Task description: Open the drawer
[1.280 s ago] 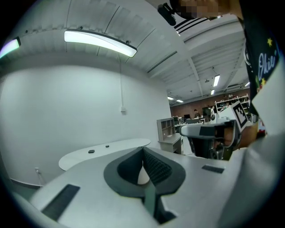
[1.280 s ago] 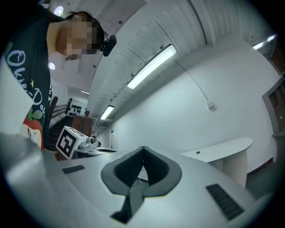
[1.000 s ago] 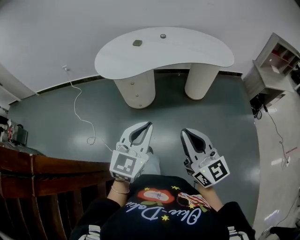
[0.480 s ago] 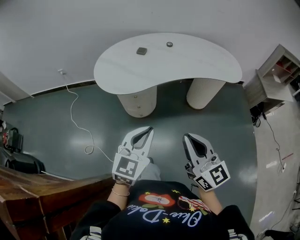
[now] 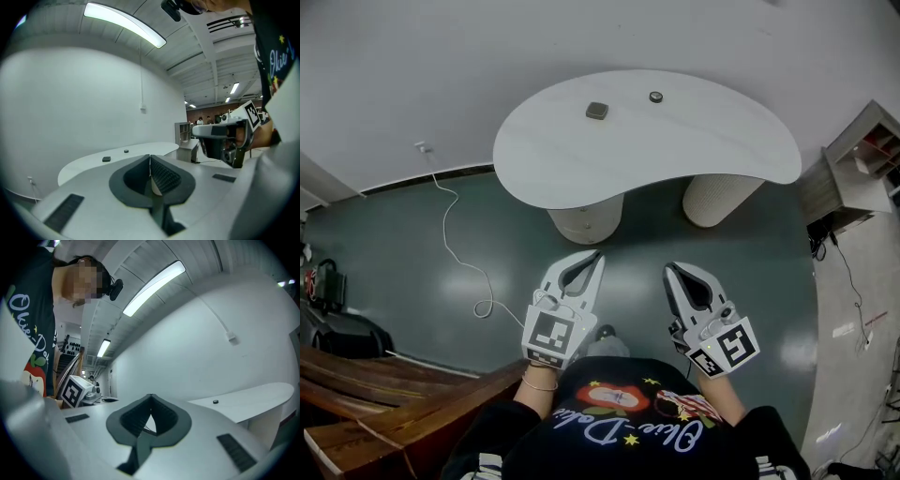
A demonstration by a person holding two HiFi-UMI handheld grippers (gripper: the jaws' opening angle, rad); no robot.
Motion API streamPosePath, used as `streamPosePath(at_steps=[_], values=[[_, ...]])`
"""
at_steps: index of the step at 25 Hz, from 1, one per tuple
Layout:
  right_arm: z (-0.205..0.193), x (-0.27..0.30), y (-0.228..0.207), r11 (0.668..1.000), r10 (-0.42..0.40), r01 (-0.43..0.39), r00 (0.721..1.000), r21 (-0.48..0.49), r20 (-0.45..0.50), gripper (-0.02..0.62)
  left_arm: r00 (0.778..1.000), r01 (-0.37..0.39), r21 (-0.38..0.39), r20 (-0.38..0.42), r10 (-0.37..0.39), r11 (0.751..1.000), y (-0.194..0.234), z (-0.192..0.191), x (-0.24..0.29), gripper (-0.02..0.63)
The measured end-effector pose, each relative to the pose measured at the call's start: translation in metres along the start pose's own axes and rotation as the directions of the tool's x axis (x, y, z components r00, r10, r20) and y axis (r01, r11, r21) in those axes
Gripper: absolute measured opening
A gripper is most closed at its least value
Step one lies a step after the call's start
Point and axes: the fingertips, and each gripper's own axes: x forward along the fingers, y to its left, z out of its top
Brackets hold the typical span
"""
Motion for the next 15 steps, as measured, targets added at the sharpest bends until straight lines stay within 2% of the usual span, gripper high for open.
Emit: streamPosePath(at_steps=[4,9,15], values=[[-0.003,0.021,-0.003,1.000,0.024,-0.024,1.000,-0.001,-0.008,-0.003,1.000,-0.027,-0.009,-0.012,0.027,1.000,0.021,-0.007,0.004,0.005],[-0.010,0.035,-0.019,0.997,0.067,-0.066,0.997,0.027,-0.038,-0.003,0.997,-0.067,-0.030,-0.043,0.066,0.997,0.028,-0.013,0.014,0.005],[-0.005,0.060,-0.051,0.983,0.181,-0.179,0.983,0.037,-0.041,-0.003,0.980,-0.193,-0.058,-0.061,0.189,0.980,0.037,-0.009,0.030,0.005]])
